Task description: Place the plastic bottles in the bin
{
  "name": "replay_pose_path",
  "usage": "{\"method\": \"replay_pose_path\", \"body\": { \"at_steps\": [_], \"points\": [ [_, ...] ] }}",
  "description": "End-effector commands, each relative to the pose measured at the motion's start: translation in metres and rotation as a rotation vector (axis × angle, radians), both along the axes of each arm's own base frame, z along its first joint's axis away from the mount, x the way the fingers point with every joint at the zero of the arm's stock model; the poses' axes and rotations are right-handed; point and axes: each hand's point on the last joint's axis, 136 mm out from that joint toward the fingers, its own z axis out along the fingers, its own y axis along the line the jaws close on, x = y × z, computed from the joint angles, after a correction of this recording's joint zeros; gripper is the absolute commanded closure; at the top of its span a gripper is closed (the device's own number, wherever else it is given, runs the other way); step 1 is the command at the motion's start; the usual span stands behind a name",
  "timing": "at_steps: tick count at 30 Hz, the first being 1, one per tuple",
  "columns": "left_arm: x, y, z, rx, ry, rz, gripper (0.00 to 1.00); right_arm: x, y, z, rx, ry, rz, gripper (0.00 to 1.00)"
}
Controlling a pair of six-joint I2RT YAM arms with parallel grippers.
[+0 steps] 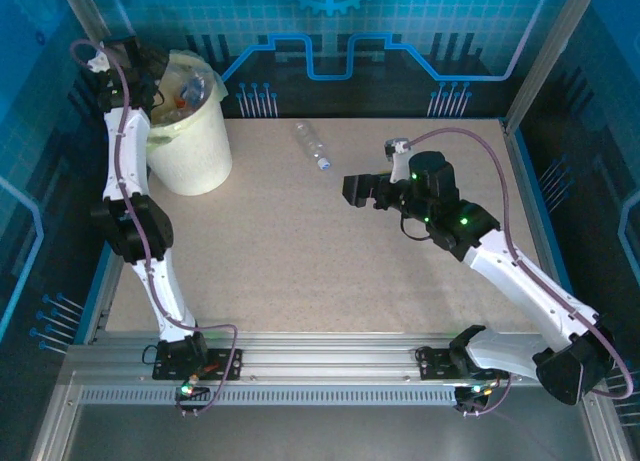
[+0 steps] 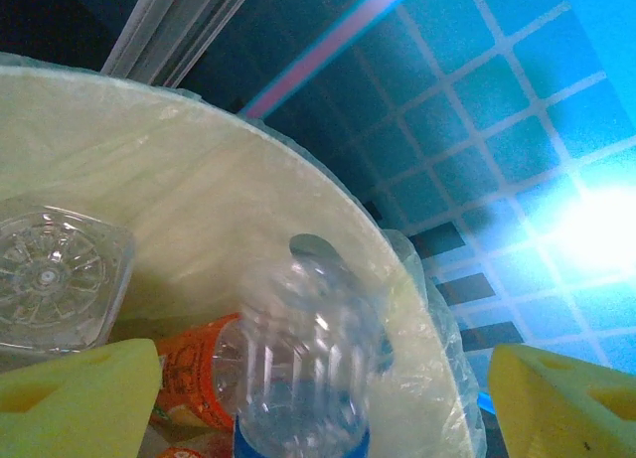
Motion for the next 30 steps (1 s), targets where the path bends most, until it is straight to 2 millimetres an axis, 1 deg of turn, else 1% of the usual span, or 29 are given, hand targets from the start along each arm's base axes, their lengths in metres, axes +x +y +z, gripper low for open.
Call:
{"method": "replay_pose_path", "body": {
  "at_steps": [1, 2, 6, 9, 12, 14, 17, 20, 24, 26, 29, 30],
  "points": [
    [-0.009, -0.011, 0.032, 0.003, -0.054, -0.021, 0.12, -0.005, -0.002, 0.008, -0.005, -0.024, -0.001, 0.0],
    [-0.01, -0.013, 0.033, 0.008, -0.054, -0.026, 0.12, -0.005, -0.002, 0.008, -0.004, -0.023, -0.003, 0.0],
    [-0.018, -0.026, 0.049, 0.065, -0.072, -0.039, 0.1, -0.005, -0.002, 0.005, -0.005, -0.015, -0.009, 0.0],
    [-0.027, -0.033, 0.055, 0.102, -0.079, -0.044, 0.09, -0.003, -0.006, 0.002, -0.011, -0.007, -0.034, 0.0],
    [-0.04, -0.04, 0.06, 0.098, -0.102, -0.063, 0.08, -0.001, -0.008, -0.004, -0.022, 0.005, -0.052, 0.0],
    [-0.05, -0.05, 0.067, 0.102, -0.135, -0.088, 0.06, 0.003, -0.009, -0.011, -0.04, 0.025, -0.066, 0.0],
    [-0.068, -0.073, 0.081, 0.136, -0.17, -0.152, 0.04, 0.009, -0.011, -0.023, -0.082, 0.044, -0.087, 0.0],
    [-0.09, -0.097, 0.085, 0.187, -0.178, -0.209, 0.02, 0.015, -0.001, -0.033, -0.12, 0.02, -0.028, 0.0],
    [-0.121, -0.123, 0.079, 0.233, -0.187, -0.261, 0.01, 0.027, 0.007, -0.047, -0.177, 0.037, 0.006, 0.0],
    [-0.135, -0.135, 0.069, 0.23, -0.17, -0.291, 0.01, 0.035, 0.006, -0.056, -0.212, 0.056, -0.001, 0.0],
    [-0.154, -0.165, 0.054, 0.204, -0.163, -0.372, 0.01, 0.047, 0.008, -0.072, -0.243, 0.103, 0.024, 0.0],
    [-0.16, -0.178, 0.048, 0.19, -0.163, -0.409, 0.01, 0.052, 0.009, -0.078, -0.241, 0.128, 0.035, 0.0]
  ]
}}
